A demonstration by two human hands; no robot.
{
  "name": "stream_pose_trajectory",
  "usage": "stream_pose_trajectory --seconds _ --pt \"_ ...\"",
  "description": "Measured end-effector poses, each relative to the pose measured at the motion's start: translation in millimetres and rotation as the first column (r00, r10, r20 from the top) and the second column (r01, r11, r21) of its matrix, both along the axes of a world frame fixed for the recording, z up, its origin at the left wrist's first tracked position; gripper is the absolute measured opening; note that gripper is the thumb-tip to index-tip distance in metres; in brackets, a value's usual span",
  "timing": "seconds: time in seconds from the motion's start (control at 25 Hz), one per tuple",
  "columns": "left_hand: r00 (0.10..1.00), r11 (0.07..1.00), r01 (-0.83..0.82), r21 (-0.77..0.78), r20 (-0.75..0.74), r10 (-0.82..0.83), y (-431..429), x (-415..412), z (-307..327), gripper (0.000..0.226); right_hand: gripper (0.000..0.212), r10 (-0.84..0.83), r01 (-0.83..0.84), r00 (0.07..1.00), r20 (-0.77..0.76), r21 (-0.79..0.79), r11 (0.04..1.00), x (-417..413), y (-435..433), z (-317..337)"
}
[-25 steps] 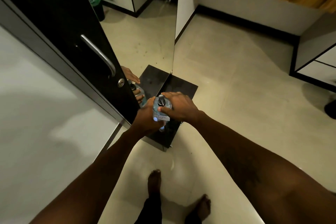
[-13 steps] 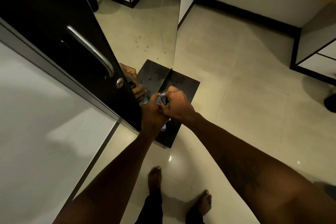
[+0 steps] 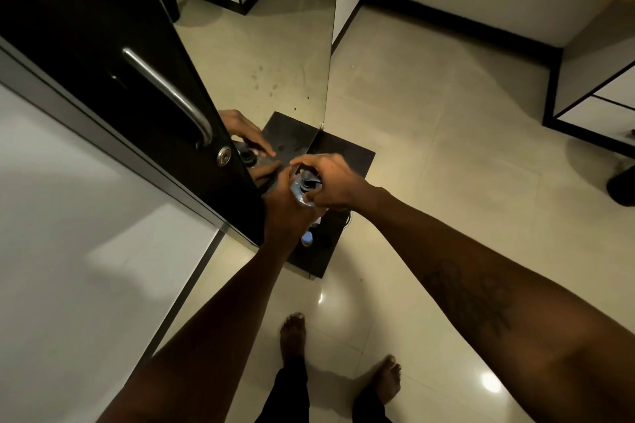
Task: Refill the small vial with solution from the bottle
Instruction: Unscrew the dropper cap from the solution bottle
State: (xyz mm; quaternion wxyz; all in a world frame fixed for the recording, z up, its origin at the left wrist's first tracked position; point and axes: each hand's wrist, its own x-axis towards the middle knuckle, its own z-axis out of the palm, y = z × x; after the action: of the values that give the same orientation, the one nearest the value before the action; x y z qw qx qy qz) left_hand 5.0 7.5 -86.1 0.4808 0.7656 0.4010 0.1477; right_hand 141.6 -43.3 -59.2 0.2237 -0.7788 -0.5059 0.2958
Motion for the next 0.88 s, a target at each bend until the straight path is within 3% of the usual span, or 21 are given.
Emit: stream_pose_trajectory --seconds 0.16,0.24,0.32,0.44,0.56,0.68,0.8,0.88 --pt "0.996 0.996 0.027 0.083 -0.087 -0.02 0 1 -5 0.052 0.038 -0.036 0.038 0.998 0.052 -0.047 0.998 -3 -5 -10" --pt "0.996 0.969 0.045 0.242 -0.082 -0.026 0 9 3 0.035 0.034 -0.11 0.11 0.994 0.017 -0.001 0.994 -1 -9 2" --pt "0.993 0.901 0.096 0.422 -0.108 -0.055 2 24 23 0.033 0.032 -0.167 0.165 0.986 0.016 0.105 0.981 6 -13 30" --pt "0.989 0.923 0.06 0.381 -0.146 -0.004 10 52 90 0.039 0.031 -0.167 0.135 0.978 0.122 0.237 0.962 29 -17 95" --pt "0.997 0.9 0.048 0.434 -0.081 -0.014 10 74 166 0.064 0.028 -0.162 0.09 0.964 0.213 0.312 0.946 53 -25 179" --pt "0.986 0.878 0.14 0.458 0.015 -0.165 3 82 246 0.063 0.032 -0.129 0.047 0.965 0.228 0.334 0.941 70 -47 266" --pt "0.916 0.88 0.365 0.305 0.053 -0.398 -3 82 319 0.054 0.031 -0.058 0.006 0.987 0.153 0.322 0.947 78 -77 340" --pt "0.817 0.807 0.559 0.19 0.038 -0.575 -6 79 356 0.053 0.031 0.002 -0.044 0.992 0.126 0.326 0.944 76 -95 378"
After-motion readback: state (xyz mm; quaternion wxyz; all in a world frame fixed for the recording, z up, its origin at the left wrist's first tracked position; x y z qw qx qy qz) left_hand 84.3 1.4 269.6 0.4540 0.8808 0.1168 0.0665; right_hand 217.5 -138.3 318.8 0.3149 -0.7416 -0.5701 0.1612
